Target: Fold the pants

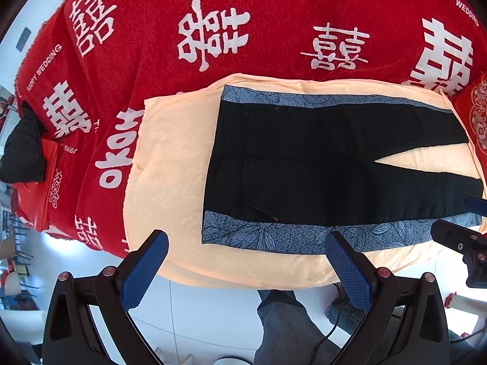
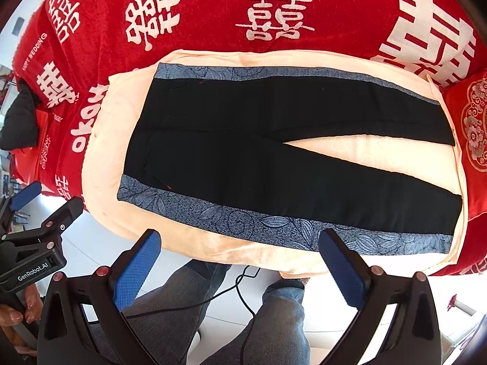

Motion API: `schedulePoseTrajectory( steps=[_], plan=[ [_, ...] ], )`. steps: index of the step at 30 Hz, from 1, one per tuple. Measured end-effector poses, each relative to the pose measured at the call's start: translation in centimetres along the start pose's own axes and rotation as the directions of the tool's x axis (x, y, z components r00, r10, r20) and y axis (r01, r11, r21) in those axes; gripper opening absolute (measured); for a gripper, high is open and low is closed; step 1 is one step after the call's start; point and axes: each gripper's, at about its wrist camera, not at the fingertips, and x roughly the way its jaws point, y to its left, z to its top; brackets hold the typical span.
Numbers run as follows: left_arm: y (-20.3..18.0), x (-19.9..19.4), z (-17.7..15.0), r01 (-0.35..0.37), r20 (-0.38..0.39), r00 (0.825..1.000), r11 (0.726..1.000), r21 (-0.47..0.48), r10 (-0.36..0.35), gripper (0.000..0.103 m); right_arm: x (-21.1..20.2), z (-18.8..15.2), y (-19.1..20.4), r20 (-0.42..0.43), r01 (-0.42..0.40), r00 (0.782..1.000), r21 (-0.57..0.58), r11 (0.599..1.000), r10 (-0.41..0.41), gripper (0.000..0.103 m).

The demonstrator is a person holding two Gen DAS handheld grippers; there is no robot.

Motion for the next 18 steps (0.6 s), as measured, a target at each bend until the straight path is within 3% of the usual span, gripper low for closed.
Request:
schedulePoseTrajectory(
  steps=[18],
  plan=[
    [-2.9,-2.4,-3.2,-0.050,-0.022,0.999,0.994,-0.102,0.048,0.103,-1.1,-1.5,-2.9,-0.009,-0.041,0.999,-0.068,0.997,0.041,0.103]
  ],
)
